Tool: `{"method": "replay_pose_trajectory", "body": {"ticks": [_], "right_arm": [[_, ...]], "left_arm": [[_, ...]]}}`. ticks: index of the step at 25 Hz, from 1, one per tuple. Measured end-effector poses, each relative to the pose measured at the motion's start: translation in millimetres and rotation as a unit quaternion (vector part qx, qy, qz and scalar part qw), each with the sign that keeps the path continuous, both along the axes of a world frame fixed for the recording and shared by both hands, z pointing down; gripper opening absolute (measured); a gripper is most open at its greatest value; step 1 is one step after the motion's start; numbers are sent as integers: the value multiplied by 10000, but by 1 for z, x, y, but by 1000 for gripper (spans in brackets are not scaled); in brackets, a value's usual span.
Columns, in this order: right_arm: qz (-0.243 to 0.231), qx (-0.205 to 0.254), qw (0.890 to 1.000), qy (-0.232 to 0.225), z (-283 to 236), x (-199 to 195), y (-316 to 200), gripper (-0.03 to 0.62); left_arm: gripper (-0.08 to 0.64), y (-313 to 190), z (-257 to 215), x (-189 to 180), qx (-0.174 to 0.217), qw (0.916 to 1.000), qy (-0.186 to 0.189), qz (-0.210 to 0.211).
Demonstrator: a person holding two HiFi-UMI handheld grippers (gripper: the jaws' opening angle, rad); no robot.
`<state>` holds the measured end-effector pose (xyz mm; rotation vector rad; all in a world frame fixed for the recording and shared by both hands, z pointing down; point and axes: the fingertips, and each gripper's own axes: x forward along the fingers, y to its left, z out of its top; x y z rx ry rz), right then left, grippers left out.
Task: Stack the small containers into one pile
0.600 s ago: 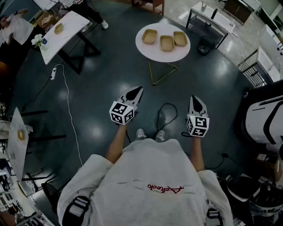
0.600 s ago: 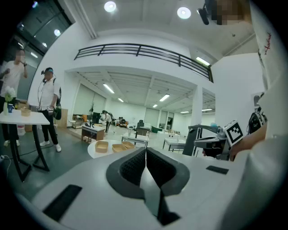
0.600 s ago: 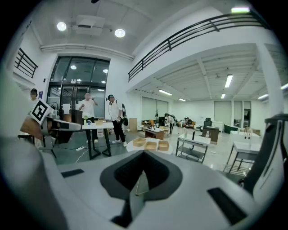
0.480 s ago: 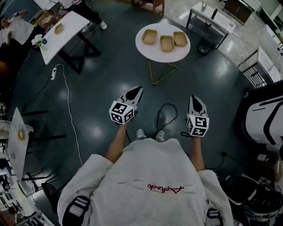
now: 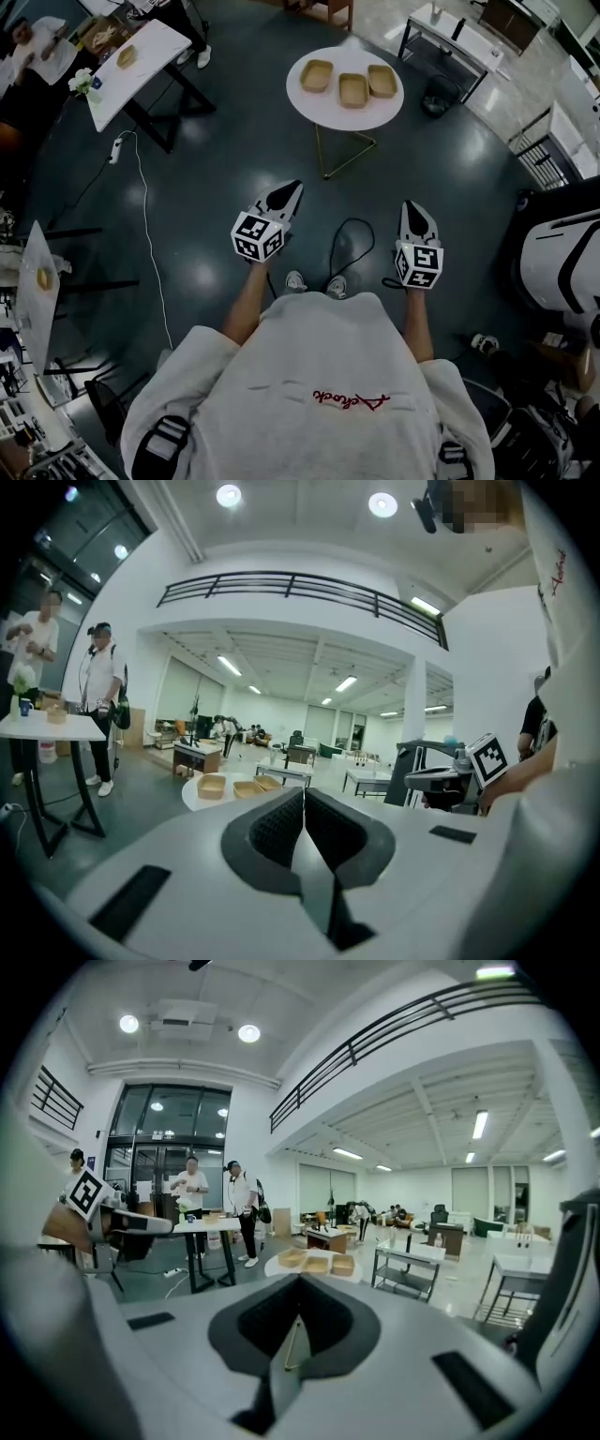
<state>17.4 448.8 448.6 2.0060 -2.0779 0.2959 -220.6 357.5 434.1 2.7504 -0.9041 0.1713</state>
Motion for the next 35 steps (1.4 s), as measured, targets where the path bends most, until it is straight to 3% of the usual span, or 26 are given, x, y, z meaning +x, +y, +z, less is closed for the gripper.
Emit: {"method": "replay_pose_trajectory", "body": {"ticks": [19,35], "right_arm": [[-348,-214,9991,-82,22,18,-1,20],[-388,-426,9983,-61,39,25,-81,20]], "left_arm": [[15,6,13,38,-116,9999,-33,-43],[15,-80,35,59,-313,9994,125,46]]}}
